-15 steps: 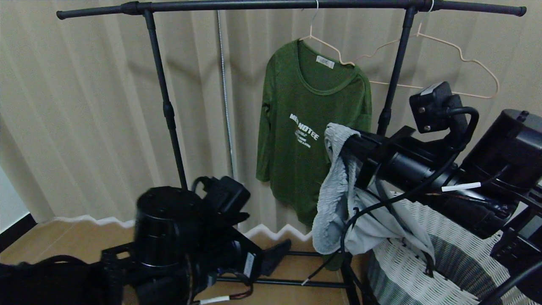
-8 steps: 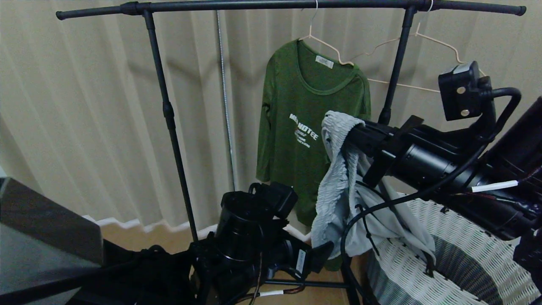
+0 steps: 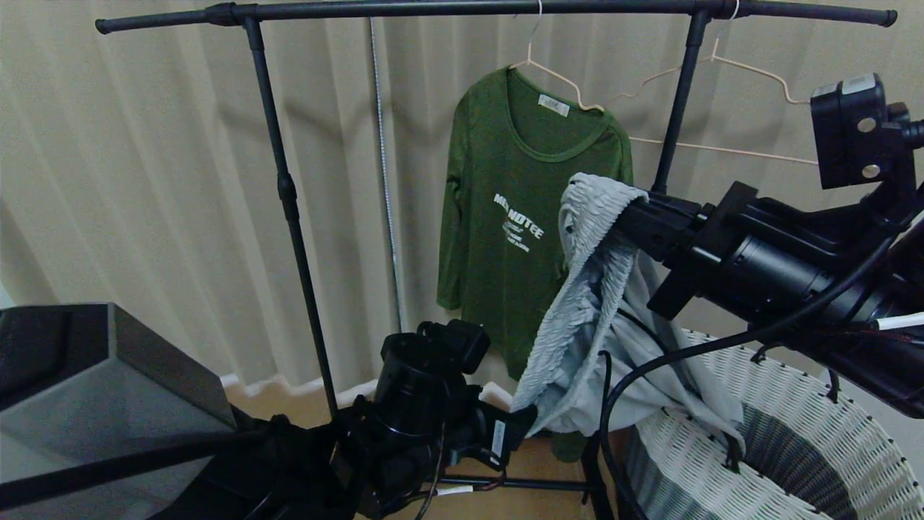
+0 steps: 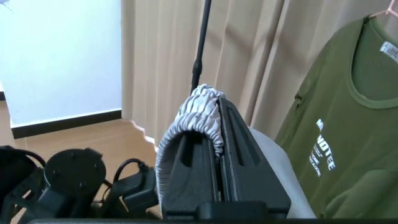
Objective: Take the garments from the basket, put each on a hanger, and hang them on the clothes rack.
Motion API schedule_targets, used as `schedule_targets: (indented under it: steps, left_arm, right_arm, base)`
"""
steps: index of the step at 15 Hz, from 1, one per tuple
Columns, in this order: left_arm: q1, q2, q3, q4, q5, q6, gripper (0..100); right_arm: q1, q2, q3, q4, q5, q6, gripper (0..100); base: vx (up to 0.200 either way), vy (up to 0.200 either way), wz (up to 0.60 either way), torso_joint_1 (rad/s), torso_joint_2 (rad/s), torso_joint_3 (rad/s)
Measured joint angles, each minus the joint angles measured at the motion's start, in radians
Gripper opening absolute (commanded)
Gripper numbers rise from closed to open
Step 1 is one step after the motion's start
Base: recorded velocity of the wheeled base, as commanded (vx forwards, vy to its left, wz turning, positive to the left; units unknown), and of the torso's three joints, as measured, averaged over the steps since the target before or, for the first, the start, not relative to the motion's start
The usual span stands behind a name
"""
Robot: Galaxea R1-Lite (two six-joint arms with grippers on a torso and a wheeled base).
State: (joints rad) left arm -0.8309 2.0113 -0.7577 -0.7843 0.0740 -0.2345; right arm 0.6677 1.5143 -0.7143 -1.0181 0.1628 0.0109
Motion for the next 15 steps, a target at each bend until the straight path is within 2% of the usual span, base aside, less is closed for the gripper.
schedule_targets:
  steps: [2, 3, 4, 5, 6, 7, 8, 10, 12, 14, 15]
  left_arm:
    - [0.000, -0.007, 0.048, -0.011, 0.026, 0.026, 0]
    - [-0.001, -0.013, 0.084, -0.052, 0.033, 0.052, 0]
    - [-0.004, -0.020, 0.144, -0.138, 0.032, 0.089, 0]
    - [-0.006, -0.024, 0.214, -0.270, 0.024, 0.137, 0]
    - [-0.003, -0.027, 0.306, -0.440, 0.013, 0.213, 0]
    - [0.009, -0.030, 0.394, -0.565, 0.002, 0.305, 0]
    - [0.033, -0.036, 0.452, -0.633, -0.004, 0.367, 0]
    - [0.100, -0.082, 0.499, -0.634, -0.008, 0.388, 0]
    - [0.171, -0.153, 0.496, -0.569, -0.010, 0.403, 0]
    - [0.241, -0.243, 0.462, -0.429, -0.014, 0.415, 0]
    - [0.271, -0.299, 0.433, -0.314, -0.021, 0.416, 0]
  right_arm:
    - [-0.010, -0.001, 0.000, 0.004, 0.000, 0.000, 0]
    - [-0.019, 0.001, -0.001, 0.004, 0.001, 0.001, 0]
    - [-0.031, 0.004, -0.003, 0.003, 0.001, 0.001, 0]
    - [-0.041, 0.008, -0.004, 0.001, 0.001, 0.001, 0]
    - [-0.050, 0.013, -0.005, -0.001, 0.001, 0.003, 0]
    - [-0.054, 0.019, -0.005, -0.002, 0.001, 0.003, 0]
    - [-0.057, 0.025, -0.005, -0.001, 0.001, 0.003, 0]
    - [-0.060, 0.037, 0.000, 0.000, 0.000, 0.003, 0]
    - [-0.060, 0.047, 0.005, 0.000, -0.001, 0.002, 0]
    - [-0.060, 0.059, 0.007, -0.001, -0.002, 0.000, 0]
    - [-0.060, 0.066, 0.007, -0.001, -0.003, 0.000, 0]
  base:
    - [0.000, 0.000, 0.00, 0.000, 0.00, 0.000]
    - [0.000, 0.000, 0.00, 0.000, 0.00, 0.000]
    - [0.000, 0.000, 0.00, 0.000, 0.00, 0.000]
    - [0.000, 0.000, 0.00, 0.000, 0.00, 0.000]
    - [0.000, 0.000, 0.00, 0.000, 0.00, 0.000]
    - [0.000, 0.000, 0.00, 0.000, 0.00, 0.000]
    - [0.000, 0.000, 0.00, 0.000, 0.00, 0.000]
    - [0.000, 0.000, 0.00, 0.000, 0.00, 0.000]
    - [0.000, 0.000, 0.00, 0.000, 0.00, 0.000]
    - [0.000, 0.000, 0.00, 0.000, 0.00, 0.000]
    - [0.000, 0.000, 0.00, 0.000, 0.00, 0.000]
